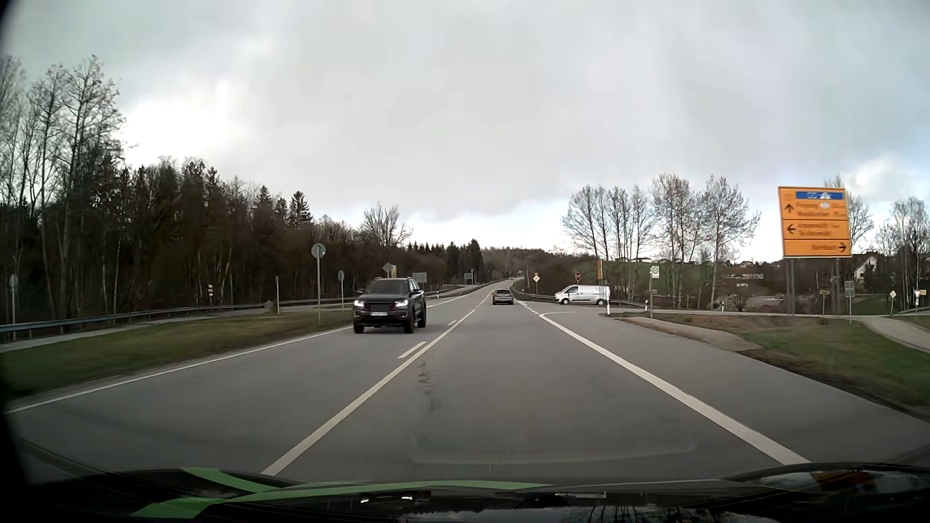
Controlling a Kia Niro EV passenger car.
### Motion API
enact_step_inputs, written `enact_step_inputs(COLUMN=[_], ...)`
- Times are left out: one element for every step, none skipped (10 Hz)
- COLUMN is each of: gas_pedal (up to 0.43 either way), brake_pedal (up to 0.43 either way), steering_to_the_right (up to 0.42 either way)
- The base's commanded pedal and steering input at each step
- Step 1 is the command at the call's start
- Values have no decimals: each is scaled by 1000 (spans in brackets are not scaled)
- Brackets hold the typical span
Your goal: Follow the waypoints while adhering to traffic rules and regulations
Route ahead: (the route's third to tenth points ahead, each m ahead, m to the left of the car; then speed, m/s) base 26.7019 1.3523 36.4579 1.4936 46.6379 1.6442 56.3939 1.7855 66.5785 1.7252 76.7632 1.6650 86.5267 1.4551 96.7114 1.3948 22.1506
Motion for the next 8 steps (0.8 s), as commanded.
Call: enact_step_inputs(gas_pedal=[98, 98, 98, 98, 98, 98, 98, 98], brake_pedal=[0, 0, 0, 0, 0, 0, 0, 0], steering_to_the_right=[-3, -3, -4, -4, -4, -4, -4, -3])
